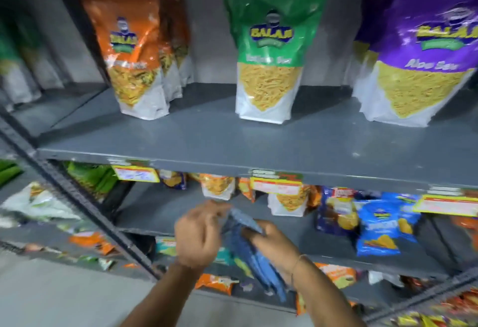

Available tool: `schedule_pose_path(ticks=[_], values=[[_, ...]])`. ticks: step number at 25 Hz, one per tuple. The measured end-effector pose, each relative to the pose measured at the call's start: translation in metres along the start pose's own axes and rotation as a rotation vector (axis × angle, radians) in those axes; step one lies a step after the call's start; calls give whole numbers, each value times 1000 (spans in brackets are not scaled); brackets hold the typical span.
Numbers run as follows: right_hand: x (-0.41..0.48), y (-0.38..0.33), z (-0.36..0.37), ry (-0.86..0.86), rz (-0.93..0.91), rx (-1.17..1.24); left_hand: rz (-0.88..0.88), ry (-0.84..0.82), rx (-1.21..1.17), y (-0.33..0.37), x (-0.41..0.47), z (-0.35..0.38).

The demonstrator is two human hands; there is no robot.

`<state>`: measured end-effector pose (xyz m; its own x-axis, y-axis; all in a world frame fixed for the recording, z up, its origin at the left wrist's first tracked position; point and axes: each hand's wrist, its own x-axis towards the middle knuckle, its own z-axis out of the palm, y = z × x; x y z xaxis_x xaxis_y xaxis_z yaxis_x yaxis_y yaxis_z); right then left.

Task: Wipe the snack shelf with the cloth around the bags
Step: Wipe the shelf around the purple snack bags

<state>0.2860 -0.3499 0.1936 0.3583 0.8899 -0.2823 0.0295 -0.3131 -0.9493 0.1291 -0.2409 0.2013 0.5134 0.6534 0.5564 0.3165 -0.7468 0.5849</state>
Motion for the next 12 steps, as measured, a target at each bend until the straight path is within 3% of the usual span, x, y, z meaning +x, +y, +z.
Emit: schedule_pose_path(ticks=[3,7,12], values=[[42,20,27,106,127,-205,-127,-224,125,-87,-25,5],[102,26,75,162,164,-416,-182,-423,220,-190,-19,7],[152,21,128,550,-3,-699,-231,-609,264,-242,-21,19]])
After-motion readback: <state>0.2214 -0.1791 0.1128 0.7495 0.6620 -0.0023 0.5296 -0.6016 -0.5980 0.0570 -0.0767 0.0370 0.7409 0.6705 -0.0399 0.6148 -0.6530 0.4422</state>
